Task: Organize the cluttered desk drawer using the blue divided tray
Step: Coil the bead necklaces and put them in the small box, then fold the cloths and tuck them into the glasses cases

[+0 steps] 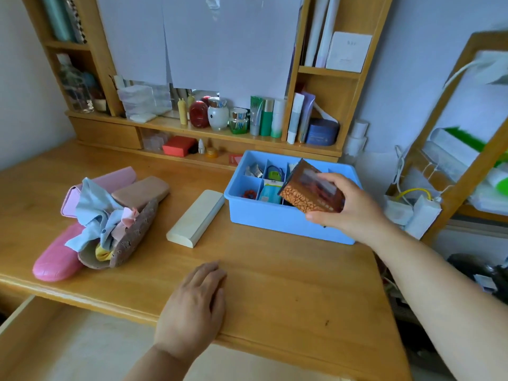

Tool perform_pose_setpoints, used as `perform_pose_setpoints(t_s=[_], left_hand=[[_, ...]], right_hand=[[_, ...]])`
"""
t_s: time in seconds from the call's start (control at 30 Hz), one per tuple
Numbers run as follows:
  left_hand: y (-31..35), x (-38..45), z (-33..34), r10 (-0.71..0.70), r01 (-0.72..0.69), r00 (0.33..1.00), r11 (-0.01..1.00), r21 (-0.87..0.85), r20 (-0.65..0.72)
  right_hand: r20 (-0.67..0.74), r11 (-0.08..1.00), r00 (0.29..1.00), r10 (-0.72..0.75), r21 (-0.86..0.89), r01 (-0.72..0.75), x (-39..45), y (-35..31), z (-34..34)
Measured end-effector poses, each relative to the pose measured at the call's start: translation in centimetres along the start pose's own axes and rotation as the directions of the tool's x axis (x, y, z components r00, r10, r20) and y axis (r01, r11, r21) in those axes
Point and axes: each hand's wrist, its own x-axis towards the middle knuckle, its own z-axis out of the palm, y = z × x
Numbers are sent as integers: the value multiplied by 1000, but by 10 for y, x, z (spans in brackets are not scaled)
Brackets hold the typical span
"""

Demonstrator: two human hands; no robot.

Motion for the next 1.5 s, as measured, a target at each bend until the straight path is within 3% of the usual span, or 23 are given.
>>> perform_pose_setpoints(t_s=[0.2, 0.37, 0.43, 0.5, 0.57, 0.6, 0.73, 0.8, 0.83, 0.9, 0.97, 1.0, 1.07, 1.13, 1.2, 1.33, 1.5], left_hand=[[-1, 2, 1, -3, 3, 1000, 1000, -17, -2], [-3, 2, 2, 9, -10, 1000, 1000, -6, -21], [-2, 1, 2, 17, -17, 999, 1000, -4, -37], [-2, 1, 3, 32, -32, 998, 999, -6, -46], [-2, 1, 2, 26, -26, 999, 1000, -17, -30], [-2, 2, 2, 16, -16, 1000, 999, -28, -6], [-7, 0, 0, 41, -36, 997, 996, -80, 65], [-11, -7, -10, 64, -56, 994, 994, -96, 88], [-15, -12, -18, 73, -68, 996, 993, -99, 48], [-31, -16, -36, 69, -80, 983, 995, -58, -169], [-52, -11, -58, -68, 61, 927, 998, -32, -370], [-61, -5, -70, -182, 180, 897, 983, -43, -403], [-76, 9, -85, -400, 408, 862, 912, -42, -312], [-84, 21, -88, -487, 499, 860, 865, 53, -153], [-89, 28, -85, -469, 479, 877, 871, 110, -107], [-94, 15, -84, -459, 475, 870, 878, 63, -179], [-82, -26, -93, -260, 284, 946, 952, 110, -194]], right_hand=[[66, 994, 996, 60, -98, -53, 88, 9, 15], [312, 975, 946, 89, -223, -18, 93, 16, 37], [193, 948, 978, 79, -319, -14, 79, 13, 41], [-16, 927, 995, -98, -366, 85, 48, 4, 52], [-137, 931, 951, -277, -283, 230, 2, -3, 75], [-123, 931, 944, -305, -249, 268, -23, -4, 90], [221, 935, 966, -138, -294, 200, -99, 6, 137], [281, 906, 956, -88, -376, 194, -110, 13, 143], [290, 891, 954, -82, -408, 200, -112, 11, 142], [306, 861, 950, -70, -462, 212, -113, 6, 141], [309, 839, 949, -55, -501, 212, -114, 1, 142], [311, 830, 949, -50, -515, 212, -114, -1, 142], [319, 825, 947, -35, -525, 207, -115, -4, 140], [319, 834, 947, -26, -516, 197, -115, -5, 139], [326, 844, 945, -24, -500, 194, -115, -4, 139], [333, 853, 943, -18, -487, 188, -114, -3, 140], [353, 930, 935, 16, -349, 116, -112, -7, 134]])
